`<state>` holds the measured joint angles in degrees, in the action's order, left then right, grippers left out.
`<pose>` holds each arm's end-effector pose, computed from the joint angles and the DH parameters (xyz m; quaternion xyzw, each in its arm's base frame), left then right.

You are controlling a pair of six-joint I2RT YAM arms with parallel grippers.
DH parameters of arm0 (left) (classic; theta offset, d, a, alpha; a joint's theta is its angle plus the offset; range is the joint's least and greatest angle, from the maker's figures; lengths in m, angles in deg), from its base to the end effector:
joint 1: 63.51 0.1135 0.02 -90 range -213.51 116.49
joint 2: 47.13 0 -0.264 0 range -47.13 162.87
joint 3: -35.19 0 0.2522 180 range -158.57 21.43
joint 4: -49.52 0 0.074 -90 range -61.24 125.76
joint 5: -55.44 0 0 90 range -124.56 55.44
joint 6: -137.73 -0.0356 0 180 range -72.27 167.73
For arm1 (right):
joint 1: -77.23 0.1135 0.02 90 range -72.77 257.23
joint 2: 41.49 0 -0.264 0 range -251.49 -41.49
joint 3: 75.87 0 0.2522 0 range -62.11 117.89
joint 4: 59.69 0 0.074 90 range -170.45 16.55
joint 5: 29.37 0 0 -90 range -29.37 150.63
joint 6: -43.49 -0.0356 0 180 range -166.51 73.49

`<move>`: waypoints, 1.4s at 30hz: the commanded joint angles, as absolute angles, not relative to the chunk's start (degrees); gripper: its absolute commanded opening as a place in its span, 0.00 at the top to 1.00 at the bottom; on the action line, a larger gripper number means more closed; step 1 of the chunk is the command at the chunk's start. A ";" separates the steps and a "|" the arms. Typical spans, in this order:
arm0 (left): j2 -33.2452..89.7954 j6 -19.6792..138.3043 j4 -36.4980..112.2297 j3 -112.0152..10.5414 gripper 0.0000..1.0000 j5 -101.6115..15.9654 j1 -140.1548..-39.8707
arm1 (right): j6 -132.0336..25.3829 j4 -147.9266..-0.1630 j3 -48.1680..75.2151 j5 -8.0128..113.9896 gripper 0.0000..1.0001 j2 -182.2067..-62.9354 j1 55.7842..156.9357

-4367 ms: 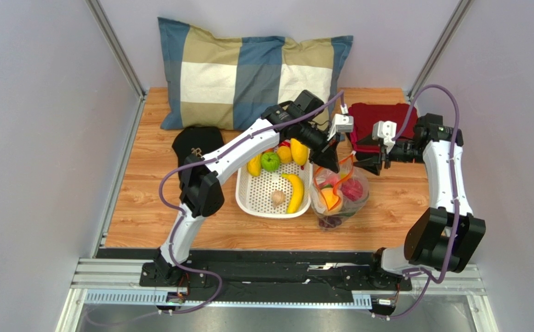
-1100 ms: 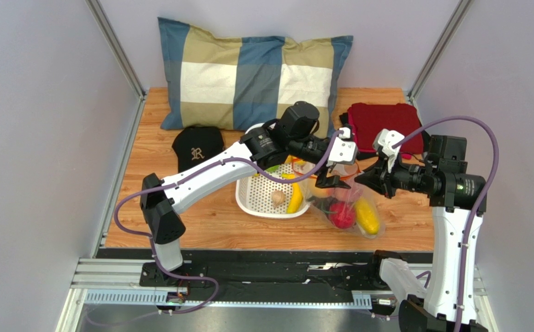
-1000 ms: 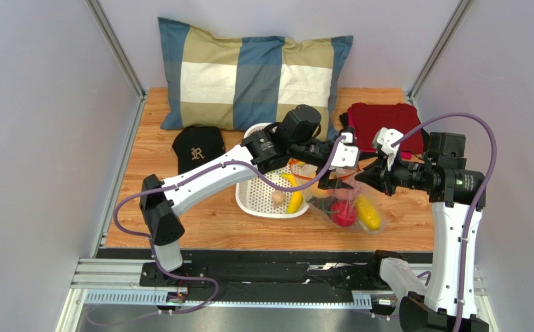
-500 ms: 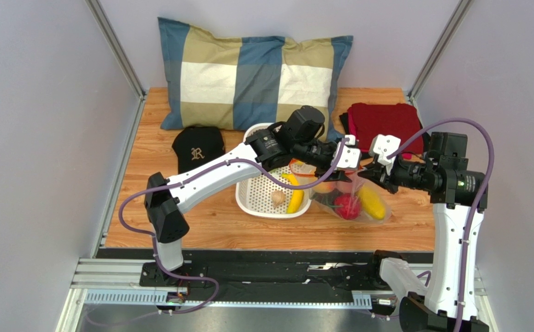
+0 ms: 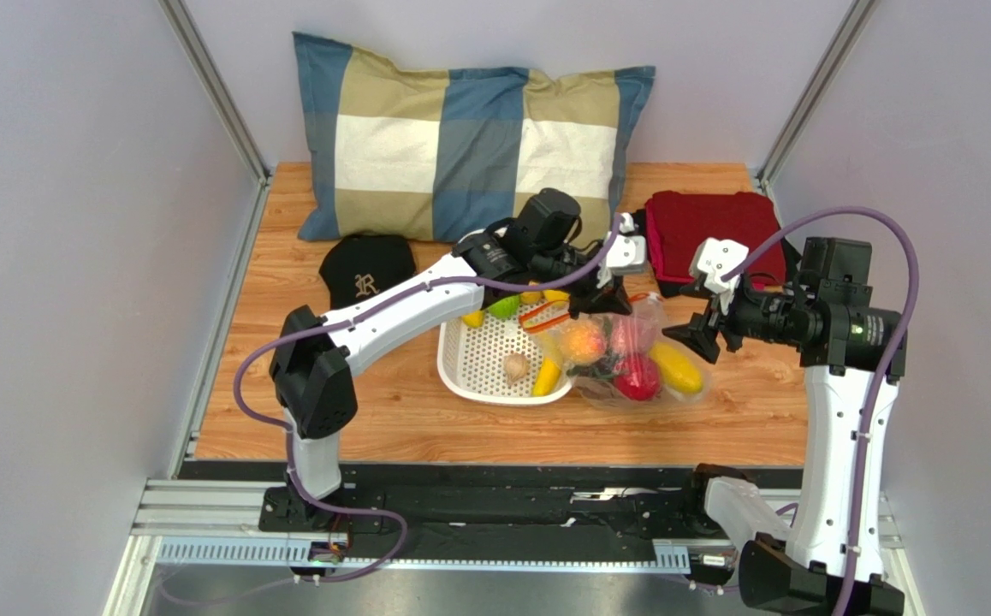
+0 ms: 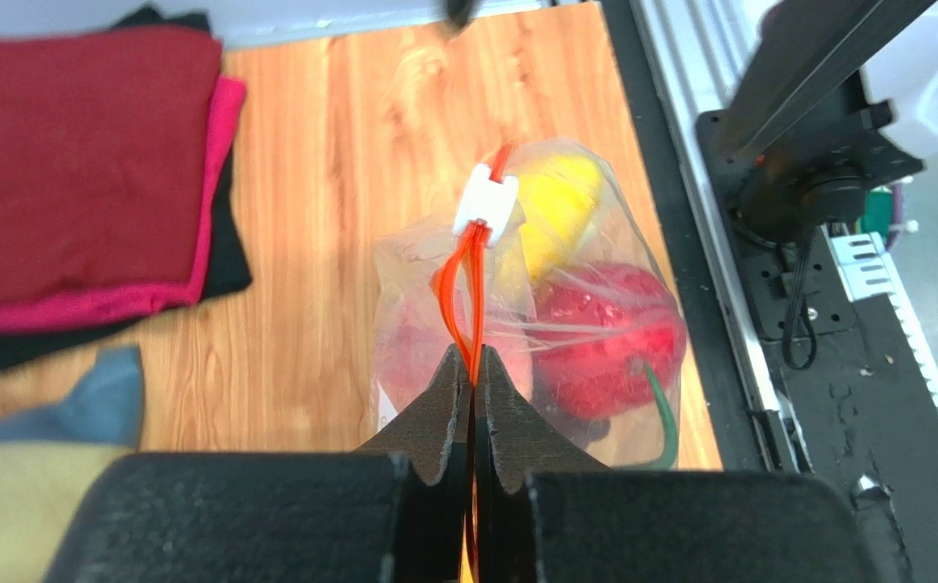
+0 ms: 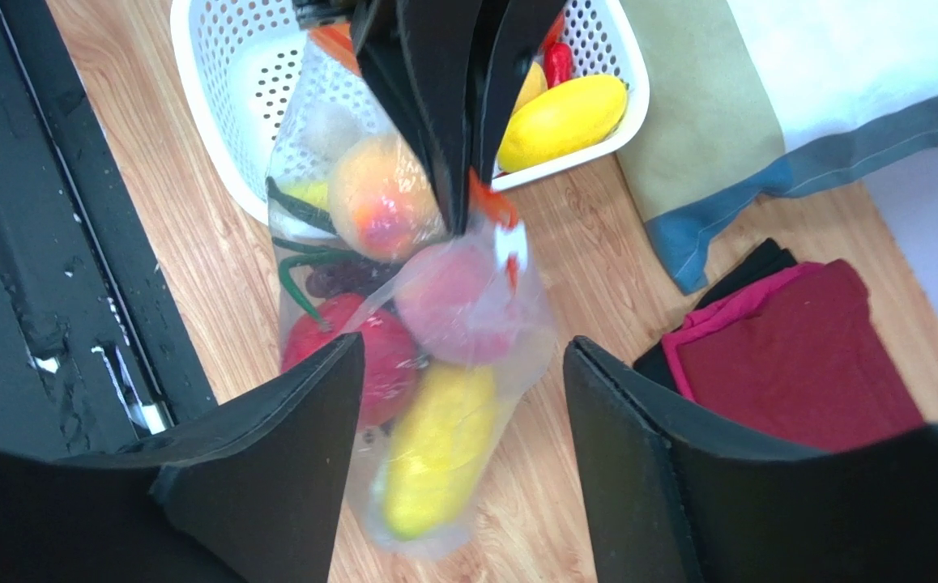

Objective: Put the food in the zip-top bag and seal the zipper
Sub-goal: Adjust the zipper food storage bag at the center of the board.

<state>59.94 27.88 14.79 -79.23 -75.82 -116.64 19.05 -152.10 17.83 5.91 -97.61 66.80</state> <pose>0.2435 -0.3638 0.3518 0.6227 0.5339 -0.4277 0.3798 0.1303 0.0056 0.4092 -0.5149 0.6863 0.1801 0.4812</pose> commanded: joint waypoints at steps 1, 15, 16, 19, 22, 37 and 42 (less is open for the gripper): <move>56.84 35.25 25.38 -77.27 1.00 -81.40 -115.28 | 18.70 -162.14 14.28 -0.53 0.37 -97.57 64.84; 55.17 39.65 30.23 -73.14 1.00 -85.10 -114.93 | 2.10 -129.45 -2.25 -9.69 0.50 -90.36 64.84; 55.09 39.47 30.14 -73.23 1.00 -85.27 -114.93 | 1.92 -128.65 -2.43 -9.25 0.51 -90.44 64.84; 54.91 39.21 29.96 -73.14 1.00 -86.15 -114.93 | 2.53 -127.76 -2.61 -7.49 0.55 -91.15 64.75; 54.65 38.60 29.00 -73.14 1.00 -86.50 -114.93 | 4.28 -128.03 -2.87 -5.82 0.55 -91.15 64.05; 53.94 35.43 27.15 -72.26 1.00 -88.88 -114.93 | 9.65 -127.77 -2.88 -13.99 0.36 -92.37 62.47; 54.12 35.34 27.50 -72.61 1.00 -88.97 -114.93 | 8.77 -127.94 -1.12 -15.13 0.48 -94.40 62.47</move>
